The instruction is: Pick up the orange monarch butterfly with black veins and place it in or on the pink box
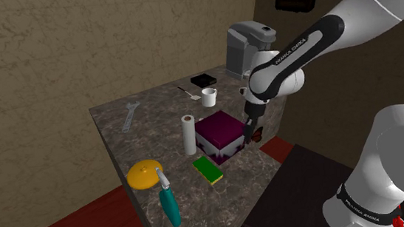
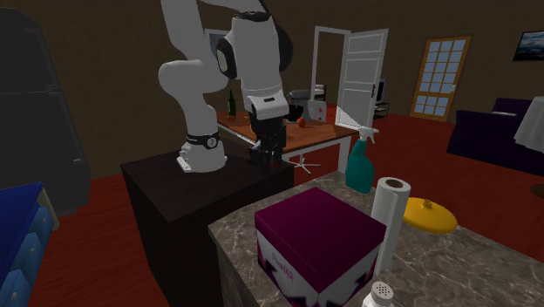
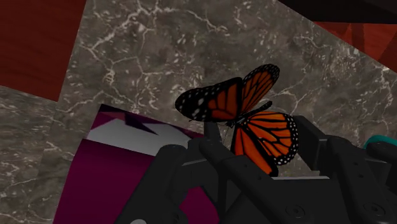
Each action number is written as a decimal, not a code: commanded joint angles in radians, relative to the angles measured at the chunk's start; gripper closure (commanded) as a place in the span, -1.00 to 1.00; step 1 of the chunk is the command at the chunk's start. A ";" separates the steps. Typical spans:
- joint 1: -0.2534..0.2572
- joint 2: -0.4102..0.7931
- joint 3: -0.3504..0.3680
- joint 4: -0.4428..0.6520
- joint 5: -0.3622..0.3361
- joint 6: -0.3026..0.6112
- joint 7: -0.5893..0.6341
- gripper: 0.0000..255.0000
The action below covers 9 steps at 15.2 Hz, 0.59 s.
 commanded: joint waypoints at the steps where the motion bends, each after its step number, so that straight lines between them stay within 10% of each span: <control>1: -0.009 -0.034 0.005 0.000 -0.023 -0.032 0.020 1.00; 9: -0.021 -0.077 0.014 0.068 -0.057 -0.139 0.057 1.00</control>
